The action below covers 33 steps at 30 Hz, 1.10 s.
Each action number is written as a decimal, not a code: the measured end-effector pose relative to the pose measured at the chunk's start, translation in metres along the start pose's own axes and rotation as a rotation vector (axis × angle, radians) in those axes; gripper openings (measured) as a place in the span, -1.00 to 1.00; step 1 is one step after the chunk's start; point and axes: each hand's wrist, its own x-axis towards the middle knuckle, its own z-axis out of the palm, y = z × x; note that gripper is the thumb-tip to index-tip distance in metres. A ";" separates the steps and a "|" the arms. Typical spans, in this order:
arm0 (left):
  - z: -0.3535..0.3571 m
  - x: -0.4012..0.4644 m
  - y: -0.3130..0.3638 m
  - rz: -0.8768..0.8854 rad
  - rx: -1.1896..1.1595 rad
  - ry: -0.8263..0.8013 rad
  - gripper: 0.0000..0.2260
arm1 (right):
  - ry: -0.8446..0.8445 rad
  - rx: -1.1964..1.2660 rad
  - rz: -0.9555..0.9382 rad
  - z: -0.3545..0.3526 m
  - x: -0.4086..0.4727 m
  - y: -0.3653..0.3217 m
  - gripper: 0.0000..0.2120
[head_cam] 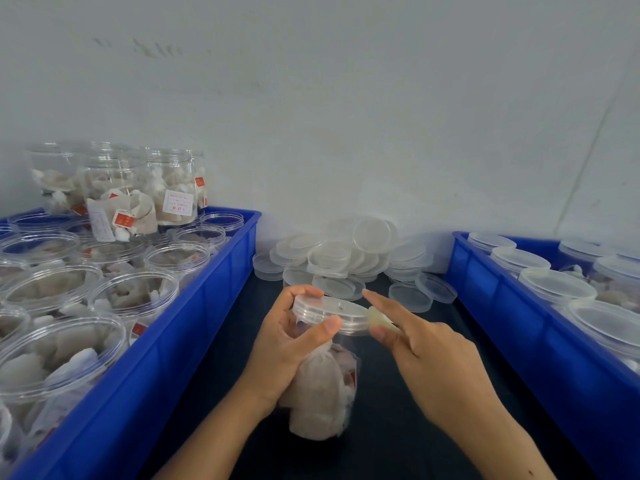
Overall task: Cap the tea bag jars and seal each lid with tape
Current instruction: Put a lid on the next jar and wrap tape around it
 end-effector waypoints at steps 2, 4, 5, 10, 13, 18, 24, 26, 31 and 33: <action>0.000 0.000 -0.001 -0.027 -0.024 -0.024 -0.44 | -0.004 0.003 -0.005 -0.001 -0.001 -0.001 -0.59; -0.001 0.000 -0.002 -0.068 -0.072 -0.045 -0.40 | -0.008 -0.021 -0.013 0.000 -0.002 -0.003 -0.59; -0.002 -0.001 -0.003 -0.096 -0.106 -0.053 -0.37 | -0.003 -0.044 -0.019 0.001 -0.002 -0.004 -0.58; -0.002 0.000 -0.002 -0.114 -0.022 -0.061 -0.37 | 0.034 -0.078 0.005 0.007 -0.005 -0.005 -0.59; 0.003 -0.002 0.001 -0.055 0.109 0.049 -0.48 | 0.071 -0.049 0.036 0.010 -0.007 -0.006 -0.58; 0.021 -0.011 0.010 0.062 0.447 0.377 -0.57 | 0.141 -0.033 0.100 0.017 -0.009 -0.011 -0.59; 0.037 -0.021 0.013 0.112 0.753 0.420 -0.65 | 0.142 -0.117 0.140 0.017 -0.011 -0.026 -0.56; 0.039 -0.024 0.012 0.095 0.776 0.366 -0.65 | 0.125 -0.109 0.139 0.015 -0.010 -0.028 -0.56; 0.042 -0.022 0.015 -0.008 0.674 0.360 -0.35 | 0.116 -0.103 0.120 0.017 -0.011 -0.029 -0.56; 0.039 -0.020 0.014 -0.017 0.659 0.374 -0.35 | 0.122 -0.106 0.107 0.018 -0.012 -0.030 -0.54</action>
